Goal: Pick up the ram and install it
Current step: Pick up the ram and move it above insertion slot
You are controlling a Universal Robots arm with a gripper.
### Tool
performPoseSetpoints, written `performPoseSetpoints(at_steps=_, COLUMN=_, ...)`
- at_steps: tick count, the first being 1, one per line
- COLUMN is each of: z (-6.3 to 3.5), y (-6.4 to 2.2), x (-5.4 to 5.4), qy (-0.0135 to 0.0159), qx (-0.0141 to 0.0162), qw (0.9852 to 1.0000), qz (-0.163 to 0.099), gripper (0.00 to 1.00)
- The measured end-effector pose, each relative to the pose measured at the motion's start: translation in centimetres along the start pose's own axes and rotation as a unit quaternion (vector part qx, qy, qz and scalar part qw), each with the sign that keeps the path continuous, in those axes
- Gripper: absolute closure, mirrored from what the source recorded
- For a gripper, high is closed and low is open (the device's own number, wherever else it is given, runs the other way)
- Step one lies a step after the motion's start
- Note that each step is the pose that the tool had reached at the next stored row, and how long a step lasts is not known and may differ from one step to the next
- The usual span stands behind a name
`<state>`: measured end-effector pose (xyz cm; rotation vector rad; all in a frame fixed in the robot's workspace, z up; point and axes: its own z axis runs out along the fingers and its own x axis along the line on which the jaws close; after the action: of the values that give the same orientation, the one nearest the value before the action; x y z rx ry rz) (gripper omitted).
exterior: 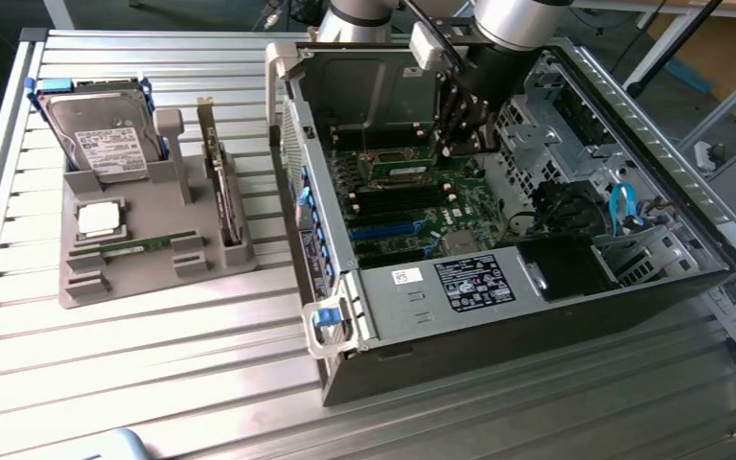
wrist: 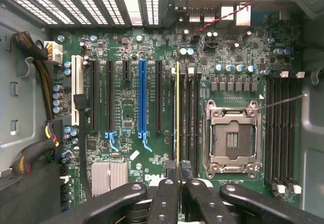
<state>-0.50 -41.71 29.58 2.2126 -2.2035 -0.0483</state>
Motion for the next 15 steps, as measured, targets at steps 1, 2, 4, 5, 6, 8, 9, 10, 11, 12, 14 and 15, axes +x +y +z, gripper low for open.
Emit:
performPoseSetpoints(at_steps=1, z=0.13, y=0.00, x=0.00, qy=0.0000, qx=0.0000, qw=1.0000, qz=0.000, gripper=0.88)
performPoseSetpoints(at_steps=2, z=0.27, y=-0.01, x=0.00, qy=0.0000, qx=0.0000, qw=1.0000, qz=0.000, gripper=0.88)
performPoseSetpoints(at_steps=4, z=0.51, y=-0.02, x=0.01, qy=0.0000, qx=0.0000, qw=1.0000, qz=0.000, gripper=0.88)
performPoseSetpoints(at_steps=5, z=0.62, y=-0.02, x=0.01, qy=0.0000, qx=0.0000, qw=1.0000, qz=0.000, gripper=0.88)
performPoseSetpoints(at_steps=6, z=0.70, y=-0.02, x=0.01, qy=0.0000, qx=0.0000, qw=1.0000, qz=0.001, gripper=0.88)
performPoseSetpoints(at_steps=8, z=0.80, y=-0.03, x=0.01, qy=0.0000, qx=0.0000, qw=1.0000, qz=0.002, gripper=0.88)
performPoseSetpoints(at_steps=9, z=0.80, y=-0.03, x=0.01, qy=0.0000, qx=0.0000, qw=1.0000, qz=0.003, gripper=0.88)
performPoseSetpoints(at_steps=10, z=0.80, y=-0.03, x=0.01, qy=0.0001, qx=0.0000, qw=1.0000, qz=0.003, gripper=0.88)
performPoseSetpoints(at_steps=11, z=0.80, y=-0.03, x=0.01, qy=0.0000, qx=0.0000, qw=1.0000, qz=0.003, gripper=0.88)
performPoseSetpoints(at_steps=12, z=0.81, y=-0.03, x=0.01, qy=0.0000, qx=0.0000, qw=1.0000, qz=0.003, gripper=0.88)
performPoseSetpoints(at_steps=14, z=0.87, y=-0.03, x=0.00, qy=-0.0003, qx=0.0001, qw=1.0000, qz=0.003, gripper=0.88)
performPoseSetpoints(at_steps=15, z=0.96, y=-0.03, x=0.01, qy=-0.0003, qx=0.0001, qw=1.0000, qz=0.003, gripper=0.88)
